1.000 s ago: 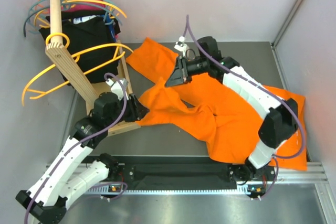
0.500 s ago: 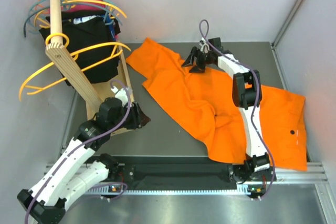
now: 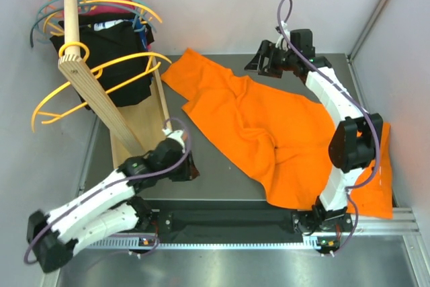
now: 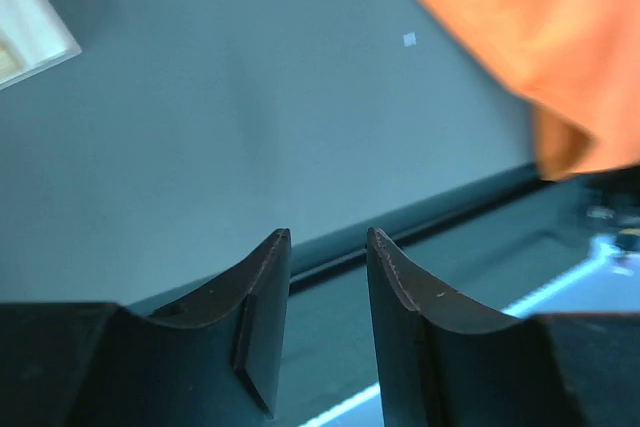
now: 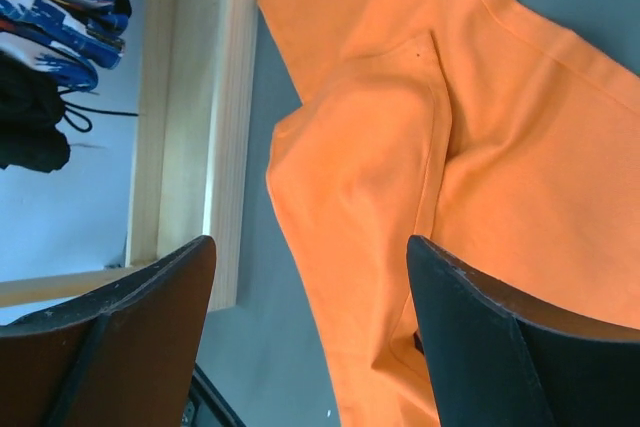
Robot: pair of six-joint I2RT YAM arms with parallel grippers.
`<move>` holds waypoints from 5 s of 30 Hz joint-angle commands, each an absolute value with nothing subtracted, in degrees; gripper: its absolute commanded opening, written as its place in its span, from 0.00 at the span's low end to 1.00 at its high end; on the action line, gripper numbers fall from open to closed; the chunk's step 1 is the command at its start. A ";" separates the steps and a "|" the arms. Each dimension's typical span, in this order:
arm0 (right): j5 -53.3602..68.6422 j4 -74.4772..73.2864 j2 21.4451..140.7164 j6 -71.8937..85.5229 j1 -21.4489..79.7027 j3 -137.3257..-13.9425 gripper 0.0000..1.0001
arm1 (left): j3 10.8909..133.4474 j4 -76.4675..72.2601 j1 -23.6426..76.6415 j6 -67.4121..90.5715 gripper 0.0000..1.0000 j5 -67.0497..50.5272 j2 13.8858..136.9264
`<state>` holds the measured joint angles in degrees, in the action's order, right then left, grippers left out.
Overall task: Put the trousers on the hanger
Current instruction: Flatten out the trousers at the center of the board.
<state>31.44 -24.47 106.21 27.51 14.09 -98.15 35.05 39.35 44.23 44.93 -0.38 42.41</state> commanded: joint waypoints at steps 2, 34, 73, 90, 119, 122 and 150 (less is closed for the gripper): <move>29.97 -27.15 102.40 25.31 13.45 -95.80 0.77 | 40.94 28.84 47.90 44.92 0.44 10.63 56.29; 29.53 -45.61 66.89 23.47 3.96 -74.09 0.82 | 87.55 44.12 20.93 53.87 0.60 16.70 107.14; 24.53 -60.28 64.69 24.78 2.02 -77.25 0.82 | 86.92 34.80 14.94 57.75 0.00 12.47 115.15; 2.73 -80.68 61.97 29.62 -7.20 -71.29 0.81 | 83.94 39.56 15.73 49.49 0.00 35.23 93.52; -23.21 -80.00 55.91 44.18 -41.84 -49.14 0.62 | 84.19 42.71 8.88 49.22 0.00 34.98 97.12; -22.59 -76.74 53.97 46.75 -42.62 -48.17 0.64 | 84.99 43.24 8.79 49.57 0.00 34.81 98.00; -33.92 -56.51 39.09 70.39 -47.90 -30.14 0.74 | 78.75 39.55 8.35 50.36 0.00 32.43 95.45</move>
<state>-28.97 -59.13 37.28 62.67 -46.85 -30.24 79.85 40.14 9.78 48.23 32.21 97.93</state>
